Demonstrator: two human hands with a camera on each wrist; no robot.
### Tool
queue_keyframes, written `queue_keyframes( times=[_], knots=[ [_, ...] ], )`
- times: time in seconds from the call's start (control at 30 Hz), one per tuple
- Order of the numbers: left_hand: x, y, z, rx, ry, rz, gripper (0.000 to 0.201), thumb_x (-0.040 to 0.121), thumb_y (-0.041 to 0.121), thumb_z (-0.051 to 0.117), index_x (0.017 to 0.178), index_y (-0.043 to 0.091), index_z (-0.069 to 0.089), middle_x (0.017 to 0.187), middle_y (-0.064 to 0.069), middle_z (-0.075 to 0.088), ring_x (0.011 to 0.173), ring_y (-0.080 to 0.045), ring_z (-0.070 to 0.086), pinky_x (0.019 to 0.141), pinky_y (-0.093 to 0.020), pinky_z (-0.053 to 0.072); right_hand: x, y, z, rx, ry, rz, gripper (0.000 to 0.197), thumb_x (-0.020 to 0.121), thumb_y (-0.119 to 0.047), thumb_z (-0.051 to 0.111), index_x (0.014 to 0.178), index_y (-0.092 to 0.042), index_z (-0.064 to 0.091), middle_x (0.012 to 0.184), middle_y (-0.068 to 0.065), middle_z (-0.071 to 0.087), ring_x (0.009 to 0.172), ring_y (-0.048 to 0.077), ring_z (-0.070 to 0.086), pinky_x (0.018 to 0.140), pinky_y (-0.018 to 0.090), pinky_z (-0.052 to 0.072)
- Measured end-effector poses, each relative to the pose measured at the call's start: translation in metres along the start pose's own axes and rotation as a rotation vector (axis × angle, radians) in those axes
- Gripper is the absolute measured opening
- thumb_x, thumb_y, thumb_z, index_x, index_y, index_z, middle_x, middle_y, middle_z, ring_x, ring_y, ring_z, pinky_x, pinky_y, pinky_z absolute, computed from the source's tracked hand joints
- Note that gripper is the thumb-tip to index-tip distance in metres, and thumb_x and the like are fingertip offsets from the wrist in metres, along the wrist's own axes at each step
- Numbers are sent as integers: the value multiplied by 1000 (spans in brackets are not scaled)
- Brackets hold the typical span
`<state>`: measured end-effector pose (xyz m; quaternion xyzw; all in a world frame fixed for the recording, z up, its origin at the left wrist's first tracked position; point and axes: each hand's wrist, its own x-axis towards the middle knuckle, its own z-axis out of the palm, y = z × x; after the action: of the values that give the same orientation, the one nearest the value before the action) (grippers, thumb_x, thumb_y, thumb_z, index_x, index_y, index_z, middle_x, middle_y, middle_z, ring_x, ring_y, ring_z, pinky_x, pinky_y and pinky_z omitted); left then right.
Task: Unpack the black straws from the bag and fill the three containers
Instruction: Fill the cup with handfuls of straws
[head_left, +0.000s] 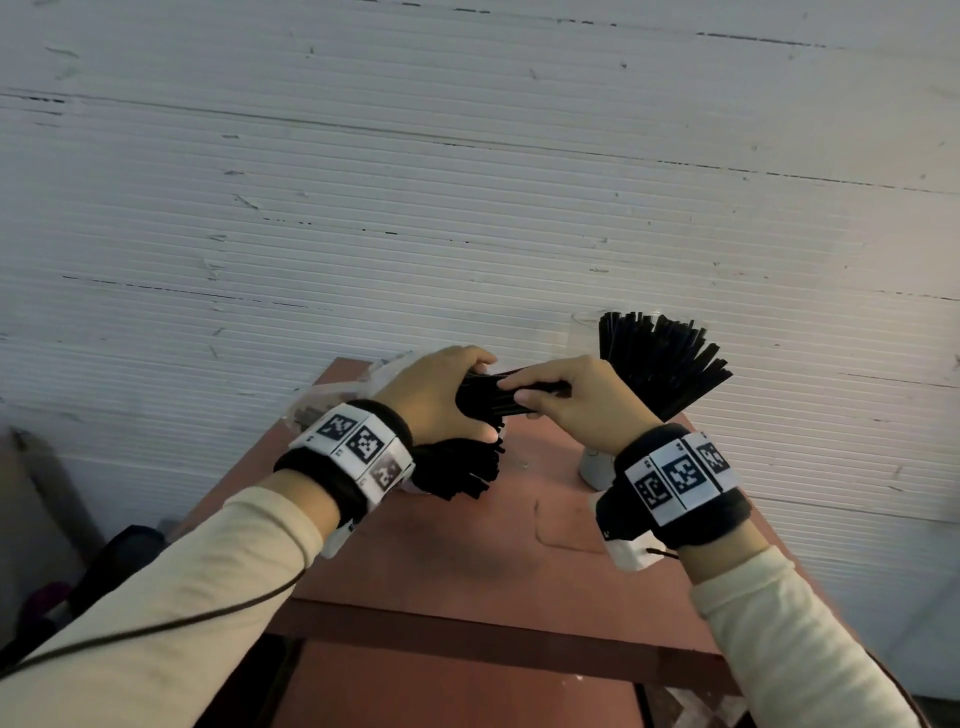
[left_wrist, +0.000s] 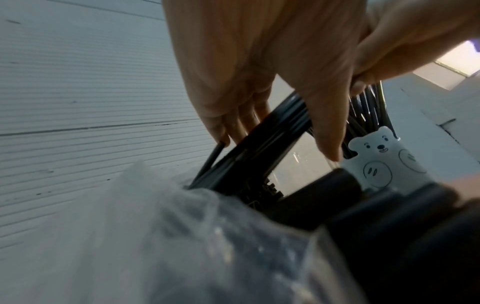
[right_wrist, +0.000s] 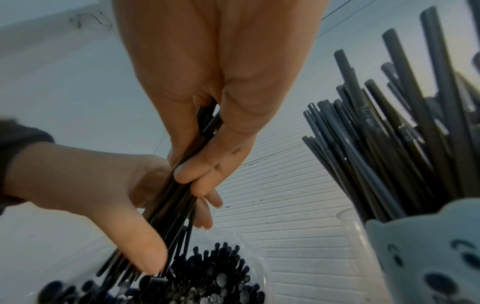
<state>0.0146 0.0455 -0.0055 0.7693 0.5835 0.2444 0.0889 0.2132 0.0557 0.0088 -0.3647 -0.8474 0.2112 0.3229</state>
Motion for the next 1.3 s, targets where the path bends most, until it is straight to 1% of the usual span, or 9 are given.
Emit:
queue_keyframes(
  times=[0.17,0.23,0.37,0.5,0.67,0.83,0.97,1.1,1.3],
  knots=[
    [19,17,11,162,-20,31,4,84,25,62,82,25,58,84,1,66,84,-23,64,74,-33,48,-10,0,-9,-24,20,-19,23,90,-9,65,108,-22,74,90,-16,69,74,-8,65,82,11,50],
    [22,21,13,126,-15,60,22,88,34,57,69,27,49,72,3,62,73,-22,62,68,-35,48,-16,1,-17,-22,32,-23,23,91,-12,65,109,-23,73,98,-13,72,81,-3,67,88,20,53],
    [24,30,13,41,38,113,30,90,58,50,90,29,61,79,7,65,73,-14,63,70,-33,51,-25,-10,-42,20,43,-58,28,95,-25,61,122,-31,65,106,-10,70,91,8,68,90,34,54],
    [26,55,10,-303,144,213,36,87,54,57,98,21,66,82,1,70,79,-17,67,79,-41,54,-28,-37,-65,-37,208,-160,46,94,-36,60,136,-43,45,120,-29,53,114,-1,55,97,25,47],
    [28,94,18,-661,153,290,37,88,41,62,65,15,49,52,6,48,51,-11,46,54,-23,38,-16,-59,-72,51,435,-376,48,91,-7,59,134,-22,45,129,-9,51,115,11,56,91,19,48],
    [23,88,49,-821,52,69,16,90,17,65,76,10,61,69,-3,67,65,-6,64,71,-21,50,-10,-36,-51,-127,351,-212,24,92,-9,54,113,-14,63,112,-4,63,100,3,57,88,7,42],
    [10,73,71,-870,-62,-43,16,84,18,72,87,3,69,88,-8,73,90,-15,68,89,-27,51,-15,-7,-32,-274,148,-136,15,88,-13,60,101,-13,67,104,-1,62,99,12,56,90,19,42],
    [9,67,76,-858,-202,-68,14,85,22,73,79,10,68,83,-5,67,88,-15,64,99,-32,47,-14,-5,-30,-229,217,-168,14,86,-10,63,99,-11,68,102,1,64,97,11,57,88,12,40],
    [9,75,72,-825,-106,-192,46,90,38,64,51,16,51,51,2,52,64,-18,62,100,-46,47,-17,-11,-36,-224,226,-133,44,86,-33,70,125,-19,57,127,0,53,122,16,46,105,33,38]
  ],
)
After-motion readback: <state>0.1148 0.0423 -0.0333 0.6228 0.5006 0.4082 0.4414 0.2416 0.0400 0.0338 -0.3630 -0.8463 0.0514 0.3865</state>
